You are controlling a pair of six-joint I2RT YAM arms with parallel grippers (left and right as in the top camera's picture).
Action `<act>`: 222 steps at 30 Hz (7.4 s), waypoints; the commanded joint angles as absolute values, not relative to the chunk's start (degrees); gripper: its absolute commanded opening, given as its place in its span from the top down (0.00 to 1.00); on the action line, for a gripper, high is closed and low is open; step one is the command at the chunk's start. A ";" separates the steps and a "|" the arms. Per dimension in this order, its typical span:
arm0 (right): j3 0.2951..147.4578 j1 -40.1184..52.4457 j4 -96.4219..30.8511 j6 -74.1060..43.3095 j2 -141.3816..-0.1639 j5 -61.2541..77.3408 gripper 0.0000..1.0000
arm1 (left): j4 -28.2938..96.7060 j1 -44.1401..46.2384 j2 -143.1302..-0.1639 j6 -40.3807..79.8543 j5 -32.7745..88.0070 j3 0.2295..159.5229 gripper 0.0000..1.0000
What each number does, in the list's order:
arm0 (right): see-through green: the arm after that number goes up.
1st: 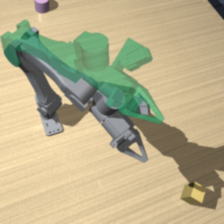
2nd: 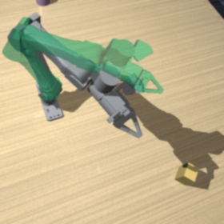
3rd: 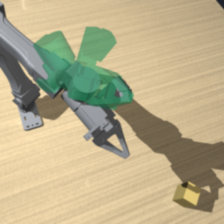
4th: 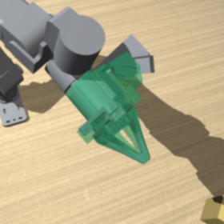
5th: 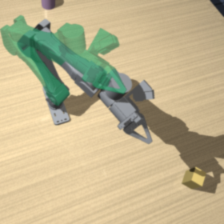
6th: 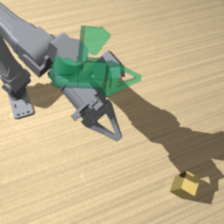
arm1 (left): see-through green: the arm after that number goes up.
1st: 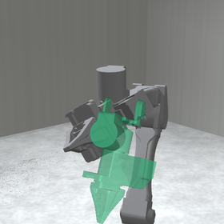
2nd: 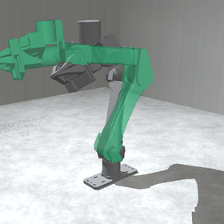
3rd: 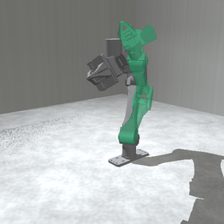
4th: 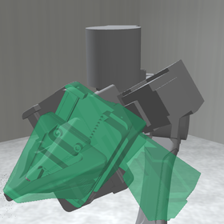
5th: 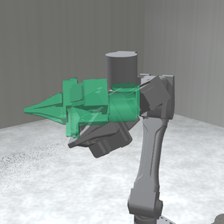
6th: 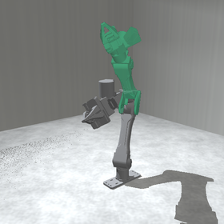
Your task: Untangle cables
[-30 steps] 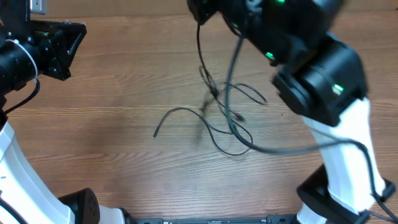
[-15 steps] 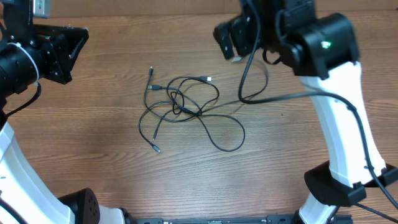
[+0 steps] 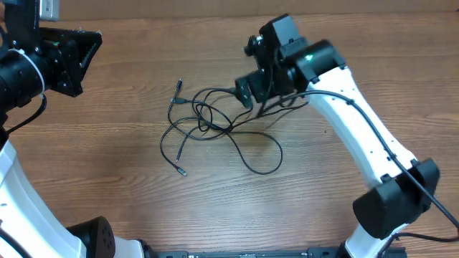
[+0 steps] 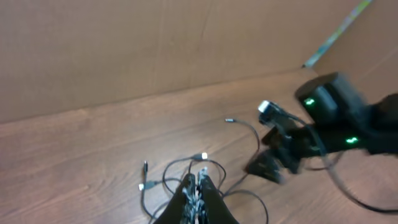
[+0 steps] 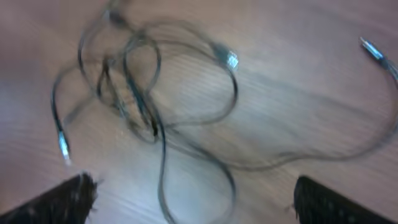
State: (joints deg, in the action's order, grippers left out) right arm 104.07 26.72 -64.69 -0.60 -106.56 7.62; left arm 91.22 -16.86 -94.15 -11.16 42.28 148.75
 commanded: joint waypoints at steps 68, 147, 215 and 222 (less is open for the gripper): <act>171.72 20.16 -83.24 4.95 -105.65 12.10 0.96 | 91.92 15.14 -119.33 -42.63 59.70 148.99 0.41; 145.80 -5.89 -79.07 6.92 -106.21 25.19 0.96 | 95.15 -20.21 -91.70 -14.98 30.83 149.05 0.96; 163.26 -19.62 -21.52 10.90 -117.27 8.60 0.96 | 96.79 -20.21 -92.90 -16.71 31.11 148.99 0.96; 157.05 -27.33 -23.03 10.83 -121.62 8.56 0.96 | 96.79 -20.21 -93.32 -18.46 31.11 148.99 0.96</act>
State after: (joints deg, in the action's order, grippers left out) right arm 160.90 -24.03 -23.27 10.57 -118.34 9.56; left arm 96.92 -19.66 -92.90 -16.91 29.98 148.83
